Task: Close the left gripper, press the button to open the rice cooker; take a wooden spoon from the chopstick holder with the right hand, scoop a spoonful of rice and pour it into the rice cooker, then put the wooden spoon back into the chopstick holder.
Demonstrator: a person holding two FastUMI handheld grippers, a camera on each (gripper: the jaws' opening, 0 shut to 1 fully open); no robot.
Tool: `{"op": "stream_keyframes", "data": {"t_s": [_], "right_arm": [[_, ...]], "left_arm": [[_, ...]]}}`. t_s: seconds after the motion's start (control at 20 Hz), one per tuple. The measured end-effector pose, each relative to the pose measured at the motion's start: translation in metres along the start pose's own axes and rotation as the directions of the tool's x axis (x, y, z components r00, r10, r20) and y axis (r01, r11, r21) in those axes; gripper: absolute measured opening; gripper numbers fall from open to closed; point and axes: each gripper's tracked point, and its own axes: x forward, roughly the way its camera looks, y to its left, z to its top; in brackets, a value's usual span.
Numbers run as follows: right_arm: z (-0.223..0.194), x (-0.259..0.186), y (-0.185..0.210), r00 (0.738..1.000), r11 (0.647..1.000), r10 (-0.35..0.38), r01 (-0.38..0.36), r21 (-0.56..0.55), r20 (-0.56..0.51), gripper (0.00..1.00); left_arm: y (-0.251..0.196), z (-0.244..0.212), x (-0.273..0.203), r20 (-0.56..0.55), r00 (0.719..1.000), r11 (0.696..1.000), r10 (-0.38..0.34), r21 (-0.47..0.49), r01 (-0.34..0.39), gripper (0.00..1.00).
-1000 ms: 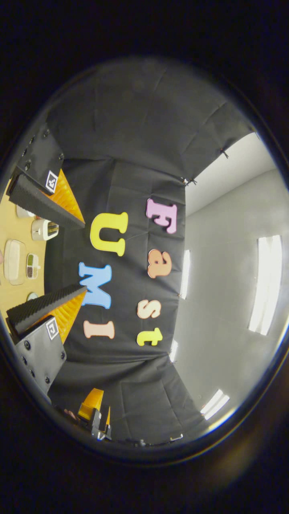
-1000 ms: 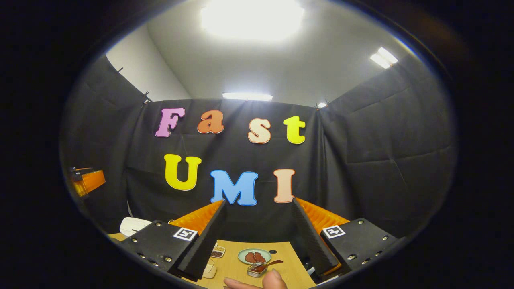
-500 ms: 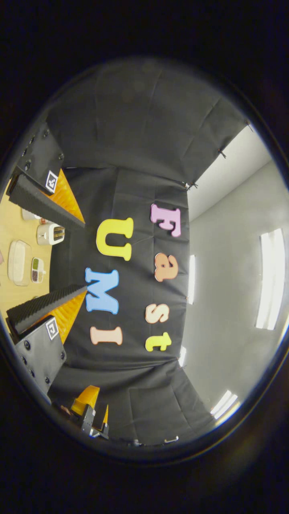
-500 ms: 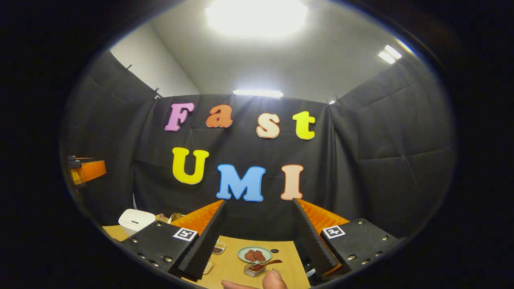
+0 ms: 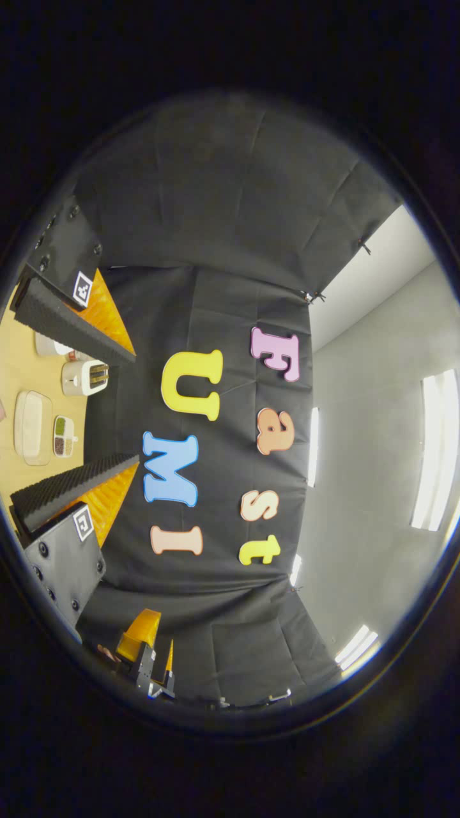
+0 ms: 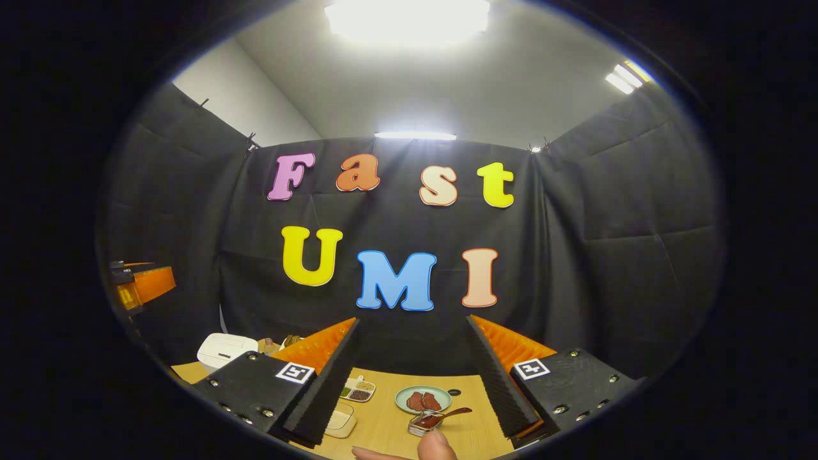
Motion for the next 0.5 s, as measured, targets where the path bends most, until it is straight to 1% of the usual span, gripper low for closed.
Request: {"op": "stream_keyframes", "data": {"t_s": [0.05,0.15,0.2,0.25,0.3,0.35,0.4,0.5], "right_arm": [[0.002,0.002,0.008,1.000,1.000,-0.002,0.002,0.003,-0.002,0.98],[0.003,0.006,0.025,1.000,1.000,-0.009,0.009,-0.003,-0.009,0.98],[0.001,0.008,0.029,1.000,1.000,-0.018,0.018,-0.011,-0.015,0.98],[0.000,0.009,0.035,0.999,1.000,-0.027,0.026,-0.016,-0.021,0.98],[-0.001,0.010,0.042,0.999,0.999,-0.033,0.033,-0.017,-0.029,0.98],[-0.001,0.011,0.048,0.999,0.999,-0.039,0.038,-0.013,-0.034,0.98],[-0.003,0.011,0.055,0.998,0.999,-0.042,0.041,-0.008,-0.042,0.98],[-0.007,0.009,0.064,0.997,0.998,-0.054,0.053,-0.015,-0.060,0.97]], "left_arm": [[0.008,-0.003,0.003,-0.004,1.000,1.000,-0.008,0.004,0.008,0.93],[0.025,-0.009,0.012,-0.011,1.000,1.000,-0.013,0.013,0.013,1.00],[0.034,-0.015,0.017,-0.017,1.000,1.000,-0.016,0.013,0.017,0.96],[0.041,-0.020,0.021,-0.027,0.999,1.000,-0.020,0.011,0.021,0.99],[0.049,-0.027,0.022,-0.039,0.999,1.000,-0.020,0.009,0.020,0.92],[0.057,-0.032,0.026,-0.048,0.999,1.000,-0.023,0.010,0.023,1.00],[0.063,-0.038,0.029,-0.054,0.998,1.000,-0.024,0.012,0.025,0.92],[0.074,-0.049,0.035,-0.067,0.997,0.999,-0.028,0.017,0.030,0.92]]}}
